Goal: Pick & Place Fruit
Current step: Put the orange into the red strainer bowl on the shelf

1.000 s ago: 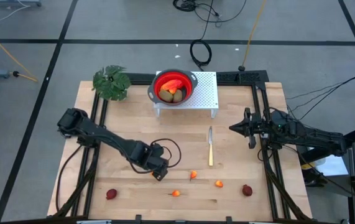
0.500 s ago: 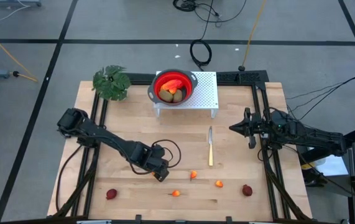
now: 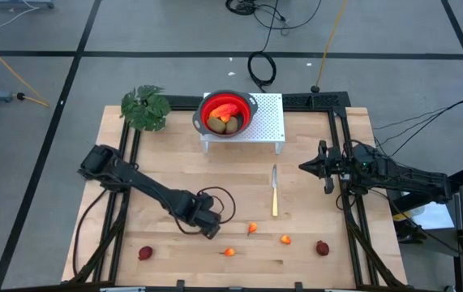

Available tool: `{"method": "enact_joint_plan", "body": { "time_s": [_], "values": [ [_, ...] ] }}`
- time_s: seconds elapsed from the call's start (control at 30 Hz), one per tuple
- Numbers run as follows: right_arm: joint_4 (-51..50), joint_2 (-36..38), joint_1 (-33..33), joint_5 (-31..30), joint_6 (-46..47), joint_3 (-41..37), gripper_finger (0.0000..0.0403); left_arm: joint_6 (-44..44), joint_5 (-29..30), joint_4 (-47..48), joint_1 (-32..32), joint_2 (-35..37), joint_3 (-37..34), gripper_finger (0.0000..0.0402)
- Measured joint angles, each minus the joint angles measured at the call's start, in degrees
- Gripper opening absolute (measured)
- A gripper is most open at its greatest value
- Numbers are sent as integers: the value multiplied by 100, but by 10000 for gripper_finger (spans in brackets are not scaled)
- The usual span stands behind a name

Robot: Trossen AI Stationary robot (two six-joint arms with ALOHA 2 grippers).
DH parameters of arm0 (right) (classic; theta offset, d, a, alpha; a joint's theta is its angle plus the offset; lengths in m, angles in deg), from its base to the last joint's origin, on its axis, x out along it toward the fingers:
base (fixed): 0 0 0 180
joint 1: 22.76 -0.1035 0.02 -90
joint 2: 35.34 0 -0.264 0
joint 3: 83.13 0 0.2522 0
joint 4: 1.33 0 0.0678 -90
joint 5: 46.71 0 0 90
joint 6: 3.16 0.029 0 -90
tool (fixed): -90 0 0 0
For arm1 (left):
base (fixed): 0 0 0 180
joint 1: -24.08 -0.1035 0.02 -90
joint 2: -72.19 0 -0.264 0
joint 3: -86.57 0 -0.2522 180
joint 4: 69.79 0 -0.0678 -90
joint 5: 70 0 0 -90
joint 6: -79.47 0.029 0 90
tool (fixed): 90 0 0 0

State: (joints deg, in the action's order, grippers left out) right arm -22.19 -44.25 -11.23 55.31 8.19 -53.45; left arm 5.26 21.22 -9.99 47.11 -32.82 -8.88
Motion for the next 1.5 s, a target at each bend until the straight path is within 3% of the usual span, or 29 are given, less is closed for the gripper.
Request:
{"method": "enact_joint_plan", "body": {
  "time_s": [0.23,0.87,1.27,1.5],
  "values": [
    [7,0,0,0,17,0,0,-195,-462,-9,2,-462,2,301],
    [31,0,0,3,148,0,0,-442,-246,-11,-61,-566,81,296],
    [31,0,0,6,148,0,0,-409,-248,-11,-57,-561,83,181],
    [32,0,0,6,148,0,0,-385,-250,-19,-57,-556,87,155]
  ]
}}
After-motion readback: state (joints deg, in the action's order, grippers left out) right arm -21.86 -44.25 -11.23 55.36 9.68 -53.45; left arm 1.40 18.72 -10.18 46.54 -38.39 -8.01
